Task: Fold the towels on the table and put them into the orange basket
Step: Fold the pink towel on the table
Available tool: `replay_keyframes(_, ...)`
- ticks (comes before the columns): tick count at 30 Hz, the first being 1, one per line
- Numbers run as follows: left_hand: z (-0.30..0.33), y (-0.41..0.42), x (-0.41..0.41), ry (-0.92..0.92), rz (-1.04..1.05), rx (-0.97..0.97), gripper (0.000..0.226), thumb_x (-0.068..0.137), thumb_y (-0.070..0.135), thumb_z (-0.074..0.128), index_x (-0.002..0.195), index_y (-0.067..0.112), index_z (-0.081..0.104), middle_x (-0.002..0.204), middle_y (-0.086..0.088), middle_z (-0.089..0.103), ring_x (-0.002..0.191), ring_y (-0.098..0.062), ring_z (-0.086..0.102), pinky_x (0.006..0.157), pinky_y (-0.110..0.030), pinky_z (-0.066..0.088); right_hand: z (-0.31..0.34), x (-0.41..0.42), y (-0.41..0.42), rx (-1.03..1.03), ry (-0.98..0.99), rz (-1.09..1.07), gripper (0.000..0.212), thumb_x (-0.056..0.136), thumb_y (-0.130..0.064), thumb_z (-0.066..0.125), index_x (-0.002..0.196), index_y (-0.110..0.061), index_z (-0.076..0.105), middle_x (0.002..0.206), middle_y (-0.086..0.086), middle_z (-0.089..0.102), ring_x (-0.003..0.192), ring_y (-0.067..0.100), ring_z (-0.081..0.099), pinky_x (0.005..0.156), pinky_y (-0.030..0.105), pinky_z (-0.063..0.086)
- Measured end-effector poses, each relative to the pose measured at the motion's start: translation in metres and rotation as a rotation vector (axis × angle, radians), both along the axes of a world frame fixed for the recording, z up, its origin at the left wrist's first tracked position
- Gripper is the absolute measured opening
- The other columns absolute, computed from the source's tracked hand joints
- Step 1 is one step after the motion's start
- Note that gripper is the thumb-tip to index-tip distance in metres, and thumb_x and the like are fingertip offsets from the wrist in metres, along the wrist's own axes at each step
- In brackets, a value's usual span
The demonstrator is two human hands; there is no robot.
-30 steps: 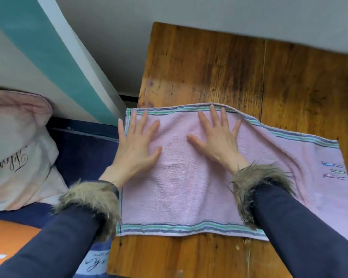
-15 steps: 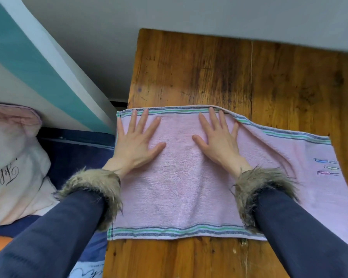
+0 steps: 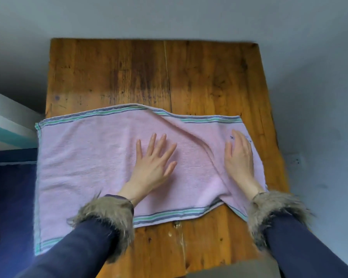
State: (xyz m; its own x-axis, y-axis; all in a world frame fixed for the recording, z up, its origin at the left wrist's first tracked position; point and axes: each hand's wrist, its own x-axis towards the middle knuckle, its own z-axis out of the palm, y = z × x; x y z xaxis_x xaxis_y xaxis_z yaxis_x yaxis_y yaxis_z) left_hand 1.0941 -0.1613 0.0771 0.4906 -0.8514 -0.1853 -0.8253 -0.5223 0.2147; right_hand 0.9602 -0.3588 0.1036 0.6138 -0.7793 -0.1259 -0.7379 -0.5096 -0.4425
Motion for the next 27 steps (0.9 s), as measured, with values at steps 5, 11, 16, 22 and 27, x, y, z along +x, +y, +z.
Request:
replay_keyframes(5, -0.011, -0.044, -0.030, 0.028, -0.015, 0.059, 0.058, 0.087, 0.052, 0.031, 0.138, 0.025, 0.038, 0.148, -0.016, 0.033, 0.134, -0.043, 0.031, 0.091, -0.076, 0.022, -0.025, -0.033, -0.039, 0.018, 0.230, 0.226, 0.051, 0.100, -0.030, 0.030, 0.146, -0.011, 0.025, 0.156, 0.013, 0.014, 0.145, 0.027, 0.009, 0.118, 0.039, 0.008)
replay_keyframes(11, -0.025, -0.054, -0.045, 0.024, 0.076, 0.112, 0.074, 0.081, 0.072, 0.016, 0.146, 0.038, 0.003, 0.155, -0.001, -0.012, 0.142, -0.027, -0.013, 0.102, -0.065, -0.012, -0.035, -0.041, -0.095, -0.080, 0.339, 0.354, 0.058, 0.100, -0.038, 0.029, 0.150, -0.021, 0.007, 0.158, 0.006, -0.005, 0.145, 0.021, -0.009, 0.116, 0.037, -0.006)
replay_keyframes(16, -0.016, -0.058, -0.047, 0.074, 0.114, 0.171, 0.075, 0.079, 0.071, 0.016, 0.146, 0.041, 0.001, 0.154, 0.004, -0.020, 0.140, -0.021, -0.022, 0.104, -0.066, -0.010, -0.032, -0.034, -0.119, -0.009, 0.234, 0.357, 0.054, 0.099, -0.032, 0.036, 0.149, -0.020, 0.018, 0.158, 0.006, 0.003, 0.146, 0.021, -0.003, 0.116, 0.040, -0.003)
replay_keyframes(22, -0.007, -0.078, -0.068, 0.127, 0.129, 0.106, 0.070, 0.084, 0.063, 0.017, 0.147, 0.037, 0.004, 0.154, 0.003, -0.018, 0.141, -0.019, -0.021, 0.104, -0.062, -0.014, -0.015, -0.067, -0.110, -0.068, 0.038, -0.053, 0.046, 0.090, -0.016, 0.054, 0.133, -0.007, 0.044, 0.135, 0.014, 0.043, 0.120, 0.034, 0.041, 0.095, 0.042, 0.035)
replay_keyframes(27, -0.003, -0.103, -0.083, 0.214, 0.132, 0.153, 0.070, 0.080, 0.064, 0.010, 0.145, 0.042, -0.004, 0.148, 0.009, -0.029, 0.137, -0.018, -0.031, 0.103, -0.059, -0.020, -0.014, -0.079, -0.112, 0.018, 0.074, -0.205, 0.039, 0.091, -0.016, 0.053, 0.128, -0.005, 0.047, 0.123, 0.015, 0.048, 0.113, 0.033, 0.045, 0.092, 0.041, 0.036)
